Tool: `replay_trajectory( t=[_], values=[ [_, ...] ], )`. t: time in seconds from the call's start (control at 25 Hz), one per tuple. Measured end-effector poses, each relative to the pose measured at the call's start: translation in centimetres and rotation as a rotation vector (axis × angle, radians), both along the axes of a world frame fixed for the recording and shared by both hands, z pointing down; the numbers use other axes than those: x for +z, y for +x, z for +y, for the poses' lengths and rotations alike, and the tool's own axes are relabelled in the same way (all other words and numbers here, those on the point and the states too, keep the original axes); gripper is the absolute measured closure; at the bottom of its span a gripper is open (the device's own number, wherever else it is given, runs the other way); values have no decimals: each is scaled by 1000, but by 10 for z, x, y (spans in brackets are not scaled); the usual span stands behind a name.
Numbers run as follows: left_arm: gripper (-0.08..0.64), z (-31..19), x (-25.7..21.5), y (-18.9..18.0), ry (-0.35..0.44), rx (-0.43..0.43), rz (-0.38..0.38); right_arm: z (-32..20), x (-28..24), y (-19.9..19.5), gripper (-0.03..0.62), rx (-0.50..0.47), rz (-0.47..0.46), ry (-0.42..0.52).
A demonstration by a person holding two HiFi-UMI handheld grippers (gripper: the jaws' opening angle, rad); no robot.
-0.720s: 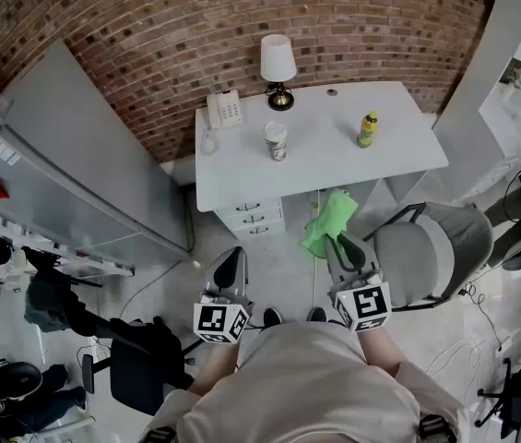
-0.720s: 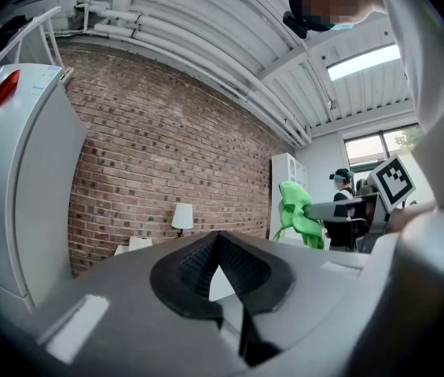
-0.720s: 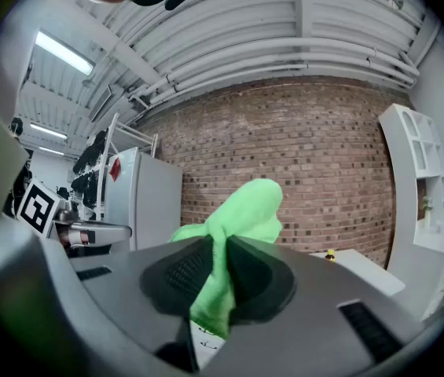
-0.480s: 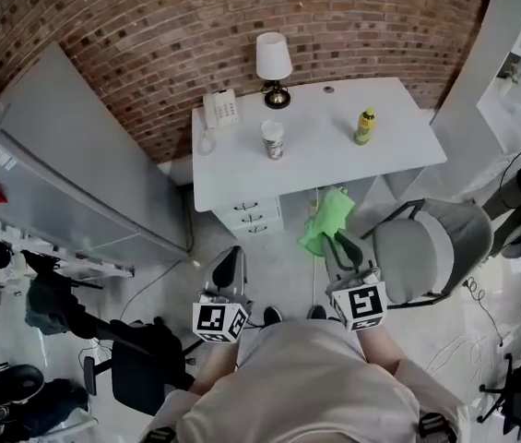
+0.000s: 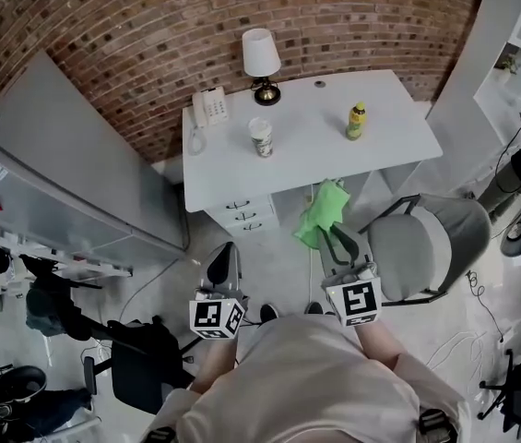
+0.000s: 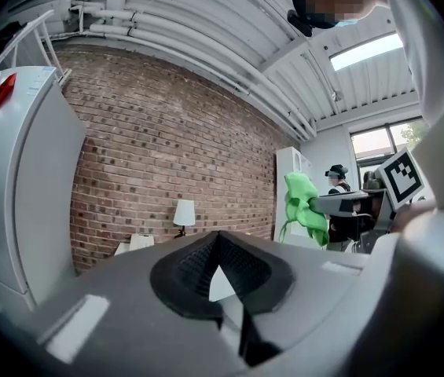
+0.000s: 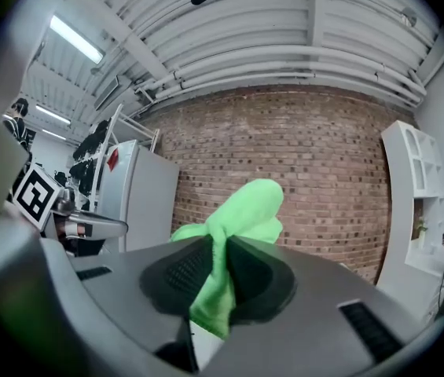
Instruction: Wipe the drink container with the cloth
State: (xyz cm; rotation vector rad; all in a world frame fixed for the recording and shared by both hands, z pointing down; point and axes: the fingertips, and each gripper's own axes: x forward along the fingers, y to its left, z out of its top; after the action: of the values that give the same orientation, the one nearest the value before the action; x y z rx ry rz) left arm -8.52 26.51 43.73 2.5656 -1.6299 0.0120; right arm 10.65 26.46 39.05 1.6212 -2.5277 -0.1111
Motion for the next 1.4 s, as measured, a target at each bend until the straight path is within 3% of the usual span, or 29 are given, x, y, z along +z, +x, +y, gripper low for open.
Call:
replay_trajectory(
  t=[0.36,0.64,1.4],
  values=[
    [549,-12,1,31,5,-50,-2,-22,8,35,531,-42,19,-3],
    [549,-52,13,20,-16,-71,-2,-66,20,33,531,-52,20,-50],
    [549,-324,35,-54,-4,135,-46,-307,52,-43,529,98,52,-108]
  ],
)
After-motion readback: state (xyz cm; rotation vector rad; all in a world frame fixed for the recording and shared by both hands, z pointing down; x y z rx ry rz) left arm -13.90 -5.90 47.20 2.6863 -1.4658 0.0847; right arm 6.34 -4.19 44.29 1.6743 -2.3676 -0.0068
